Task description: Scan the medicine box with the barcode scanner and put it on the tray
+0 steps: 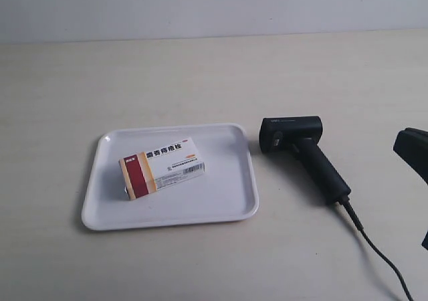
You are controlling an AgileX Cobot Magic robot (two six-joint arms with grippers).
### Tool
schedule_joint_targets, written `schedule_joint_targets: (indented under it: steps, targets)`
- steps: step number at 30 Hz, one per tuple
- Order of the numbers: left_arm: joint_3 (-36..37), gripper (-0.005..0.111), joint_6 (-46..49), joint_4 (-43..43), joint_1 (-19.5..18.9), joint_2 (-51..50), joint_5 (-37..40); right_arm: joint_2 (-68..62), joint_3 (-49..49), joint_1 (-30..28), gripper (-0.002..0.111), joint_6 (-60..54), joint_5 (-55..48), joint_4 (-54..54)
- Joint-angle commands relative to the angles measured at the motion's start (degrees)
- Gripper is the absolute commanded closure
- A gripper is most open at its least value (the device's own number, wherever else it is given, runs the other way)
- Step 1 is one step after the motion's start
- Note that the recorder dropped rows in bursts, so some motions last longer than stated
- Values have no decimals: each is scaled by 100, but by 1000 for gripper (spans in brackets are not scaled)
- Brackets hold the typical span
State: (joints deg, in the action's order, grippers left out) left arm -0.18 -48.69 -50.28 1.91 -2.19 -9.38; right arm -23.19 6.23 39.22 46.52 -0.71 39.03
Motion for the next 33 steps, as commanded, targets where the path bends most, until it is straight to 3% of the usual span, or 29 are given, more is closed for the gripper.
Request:
schedule_joint_targets:
  steps: [1,3,4,12,33]
  targets:
    - [18,104,3025,3672,-17,33,505,50,-14,2,108,9,71,-11]
    - [18,104,4212,4684,-17,33,938,50,-14,2,108,-4,104,-11]
    - [18,104,4365,4758,-17,33,1172,50,-14,2,108,-4,104,-11]
    - [18,104,4390,4758,-17,219,2010,50,-14,2,108,-2,104,-11]
    - [18,104,4390,4758,-17,219,2076,50,-14,2,108,-2,104,-11]
